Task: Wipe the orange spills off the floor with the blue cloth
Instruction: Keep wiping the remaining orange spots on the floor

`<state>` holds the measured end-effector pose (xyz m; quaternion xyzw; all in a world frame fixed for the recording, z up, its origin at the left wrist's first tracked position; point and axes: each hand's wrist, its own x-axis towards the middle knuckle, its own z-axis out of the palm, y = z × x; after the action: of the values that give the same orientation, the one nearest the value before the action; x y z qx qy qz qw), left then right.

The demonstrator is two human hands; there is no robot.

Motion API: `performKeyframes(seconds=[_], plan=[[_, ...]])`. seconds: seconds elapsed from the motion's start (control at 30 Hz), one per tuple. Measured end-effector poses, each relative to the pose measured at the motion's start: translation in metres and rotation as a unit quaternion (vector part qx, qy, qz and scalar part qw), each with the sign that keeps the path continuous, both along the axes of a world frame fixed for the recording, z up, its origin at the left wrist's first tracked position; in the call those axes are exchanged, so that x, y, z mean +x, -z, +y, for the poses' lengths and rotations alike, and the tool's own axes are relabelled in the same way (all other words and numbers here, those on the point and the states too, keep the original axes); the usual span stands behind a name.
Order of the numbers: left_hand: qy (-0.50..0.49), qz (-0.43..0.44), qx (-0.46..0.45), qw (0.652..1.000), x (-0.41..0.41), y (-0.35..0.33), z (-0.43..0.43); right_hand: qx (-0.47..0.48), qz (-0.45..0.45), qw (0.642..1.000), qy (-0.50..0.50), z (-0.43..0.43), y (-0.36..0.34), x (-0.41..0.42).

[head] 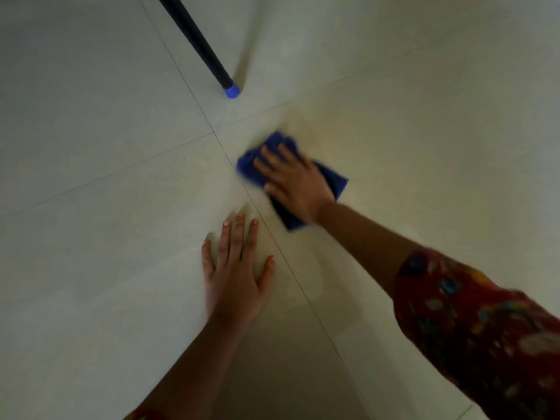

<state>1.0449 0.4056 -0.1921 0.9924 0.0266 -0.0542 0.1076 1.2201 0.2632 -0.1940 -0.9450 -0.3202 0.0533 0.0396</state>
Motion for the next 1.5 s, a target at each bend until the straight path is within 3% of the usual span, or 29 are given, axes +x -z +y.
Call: performKeyframes(seconds=[0.07, 0.13, 0.23, 0.3, 0.37, 0.47, 0.53, 0.6, 0.7, 0.77, 0.83, 0.93, 1.0, 1.07, 1.17, 1.23, 1.3, 1.4, 1.47, 1.5], plan=[[0.001, -0.006, -0.002, 1.000, 0.000, 0.000, -0.001, 0.011, 0.015, 0.996, -0.088, -0.029, 0.001, -0.045], [0.006, -0.010, 0.003, 1.000, -0.001, 0.001, -0.001, 0.030, 0.000, 0.997, -0.065, -0.081, -0.001, -0.049], [0.003, -0.013, 0.009, 1.000, -0.002, 0.000, -0.001, 0.022, -0.016, 0.981, 0.194, -0.142, -0.004, -0.012], [0.008, -0.012, 0.006, 1.000, -0.001, 0.000, -0.002, 0.028, -0.003, 0.954, 0.297, -0.123, -0.008, 0.013], [0.010, -0.012, 0.004, 1.000, -0.002, -0.002, -0.001, 0.032, -0.006, 0.970, 0.241, -0.077, -0.007, 0.001], [0.001, -0.016, 0.008, 1.000, -0.002, -0.002, -0.001, 0.027, -0.002, 1.000, 0.013, -0.052, -0.002, -0.088], [0.001, -0.017, 0.016, 1.000, -0.002, -0.001, -0.001, 0.017, 0.027, 0.999, -0.010, -0.086, -0.006, -0.142], [-0.002, -0.022, 0.012, 1.000, -0.002, 0.000, -0.002, 0.028, 0.009, 0.994, 0.104, -0.144, -0.005, -0.151], [-0.001, -0.026, 0.008, 1.000, -0.003, -0.001, -0.003, 0.012, 0.004, 0.937, 0.348, -0.193, -0.008, -0.120], [0.003, -0.027, 0.007, 1.000, -0.003, -0.002, -0.004, 0.021, -0.003, 0.921, 0.389, -0.168, -0.007, -0.100], [0.002, -0.026, 0.000, 1.000, -0.003, -0.001, -0.004, 0.035, -0.018, 0.950, 0.311, -0.122, -0.003, -0.104], [0.001, -0.029, 0.002, 1.000, -0.003, -0.001, -0.003, 0.016, 0.012, 0.998, 0.058, -0.083, -0.002, -0.176], [0.000, -0.031, 0.003, 1.000, -0.003, -0.001, -0.003, 0.026, 0.035, 0.999, 0.032, -0.109, -0.007, -0.204], [0.002, -0.032, 0.001, 1.000, -0.003, 0.000, -0.004, 0.030, 0.011, 0.988, 0.152, -0.157, -0.004, -0.190], [0.001, -0.031, 0.000, 1.000, -0.003, 0.001, -0.003, 0.007, 0.014, 0.904, 0.427, -0.210, -0.011, -0.122], [-0.001, -0.030, 0.003, 1.000, -0.002, -0.001, -0.004, 0.010, 0.023, 0.871, 0.491, -0.198, -0.010, -0.077], [0.001, -0.029, -0.001, 1.000, -0.003, -0.002, -0.004, 0.009, 0.019, 0.889, 0.457, -0.161, -0.007, -0.054], [0.001, -0.026, -0.001, 1.000, -0.002, -0.001, -0.002, 0.023, -0.001, 0.976, 0.218, -0.110, -0.005, -0.079], [0.003, -0.025, -0.001, 1.000, -0.002, -0.001, -0.002, 0.028, 0.027, 0.993, 0.108, -0.120, -0.003, -0.115], [0.003, -0.025, -0.002, 1.000, -0.002, 0.000, -0.003, 0.045, 0.021, 0.991, 0.121, -0.137, -0.001, -0.122]])
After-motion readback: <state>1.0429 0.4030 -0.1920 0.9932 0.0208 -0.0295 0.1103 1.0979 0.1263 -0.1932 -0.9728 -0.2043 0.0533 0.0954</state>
